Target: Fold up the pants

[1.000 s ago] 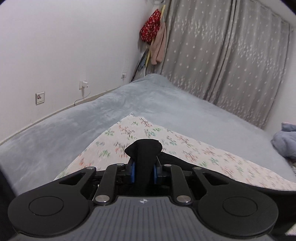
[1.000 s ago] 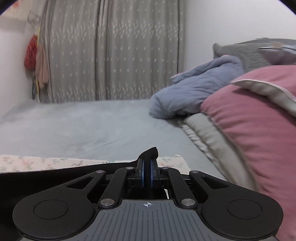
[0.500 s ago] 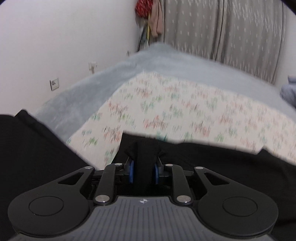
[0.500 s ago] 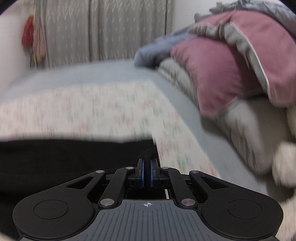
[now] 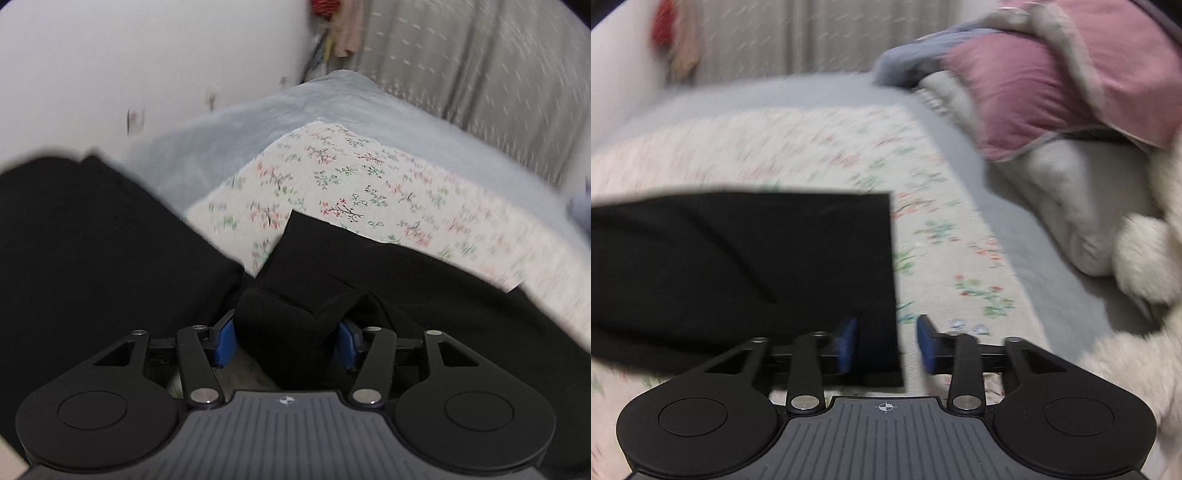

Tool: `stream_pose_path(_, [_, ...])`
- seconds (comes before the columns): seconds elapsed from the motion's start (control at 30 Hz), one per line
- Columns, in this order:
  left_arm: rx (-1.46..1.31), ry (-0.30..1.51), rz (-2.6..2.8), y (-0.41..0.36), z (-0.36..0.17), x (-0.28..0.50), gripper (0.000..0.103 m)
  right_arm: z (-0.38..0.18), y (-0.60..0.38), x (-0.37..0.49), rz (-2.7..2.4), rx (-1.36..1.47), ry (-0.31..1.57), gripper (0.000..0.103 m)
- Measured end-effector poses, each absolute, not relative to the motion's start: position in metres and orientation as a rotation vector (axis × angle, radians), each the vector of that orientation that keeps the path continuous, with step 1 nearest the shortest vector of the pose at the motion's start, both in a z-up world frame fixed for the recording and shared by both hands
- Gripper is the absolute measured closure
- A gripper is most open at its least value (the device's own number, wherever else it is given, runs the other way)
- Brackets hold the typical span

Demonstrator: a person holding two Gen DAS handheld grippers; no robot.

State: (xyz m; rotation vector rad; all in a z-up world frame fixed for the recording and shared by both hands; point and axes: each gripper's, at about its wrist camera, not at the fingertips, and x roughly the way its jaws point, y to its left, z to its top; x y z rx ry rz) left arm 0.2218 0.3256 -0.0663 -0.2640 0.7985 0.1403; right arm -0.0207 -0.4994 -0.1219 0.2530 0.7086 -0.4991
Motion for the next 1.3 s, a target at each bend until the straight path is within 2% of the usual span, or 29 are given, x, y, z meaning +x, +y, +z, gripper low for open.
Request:
stream_pose_path(0.03, [-0.311, 0.806, 0.141, 0.329, -0.065, 0.218, 0.044, -0.118, -0.505, -0.028, -0.514, 0.307, 0.674, 0.046])
stream_pose_path(0.07, [-0.348, 0.804, 0.143, 0.33, -0.064, 0.214, 0.044, -0.115, -0.509, -0.035, -0.512, 0.355, 0.645, 0.045])
stream_pose_path(0.3, [-0.376, 0.756, 0.127, 0.297, -0.042, 0.205, 0.043, -0.111, -0.51, -0.036, -0.488, 0.455, 0.629, 0.045])
stream_pose_path(0.53, [-0.483, 0.691, 0.321, 0.32, -0.032, 0.19, 0.042, -0.122, -0.514, -0.028, -0.522, 0.501, 0.724, 0.045])
stream_pose_path(0.63, [-0.459, 0.74, 0.27, 0.319, -0.041, 0.198, 0.034, -0.127, -0.517, -0.028, -0.507, 0.545, 0.738, 0.045])
stream_pose_path(0.7, [-0.469, 0.783, 0.235, 0.317, -0.052, 0.208, 0.023, -0.13, -0.514, -0.022, -0.501, 0.539, 0.767, 0.045])
stream_pose_path(0.83, [-0.516, 0.862, 0.261, 0.315, -0.079, 0.225, 0.022, -0.137, -0.504, -0.007, -0.503, 0.48, 0.832, 0.046])
stream_pose_path(0.87, [-0.524, 0.865, 0.273, 0.314, -0.084, 0.226, 0.026, -0.139, -0.501, -0.002, -0.5, 0.455, 0.851, 0.052])
stream_pose_path(0.9, [-0.524, 0.869, 0.29, 0.313, -0.088, 0.228, 0.044, -0.14, -0.497, 0.001, -0.499, 0.418, 0.861, 0.059])
stream_pose_path(0.93, [-0.523, 0.873, 0.306, 0.312, -0.092, 0.229, 0.056, -0.139, -0.494, 0.003, -0.506, 0.383, 0.865, 0.065])
stream_pose_path(0.97, [-0.524, 0.871, 0.32, 0.313, -0.095, 0.231, 0.077, -0.139, -0.492, 0.005, -0.5, 0.368, 0.865, 0.078])
stream_pose_path(1.0, [-0.526, 0.862, 0.321, 0.314, -0.096, 0.232, 0.084, -0.139, -0.492, 0.006, -0.488, 0.375, 0.863, 0.083])
stream_pose_path(1.03, [-0.52, 0.847, 0.323, 0.316, -0.094, 0.233, 0.089, -0.138, -0.491, 0.006, -0.488, 0.367, 0.862, 0.084])
stream_pose_path(1.17, [-0.468, 0.733, 0.282, 0.314, -0.07, 0.234, 0.092, -0.133, -0.482, 0.013, -0.49, 0.279, 0.851, 0.089])
stream_pose_path(1.3, [-0.372, 0.48, 0.159, 0.299, -0.037, 0.221, 0.091, -0.126, -0.476, 0.021, -0.496, 0.209, 0.812, 0.089])
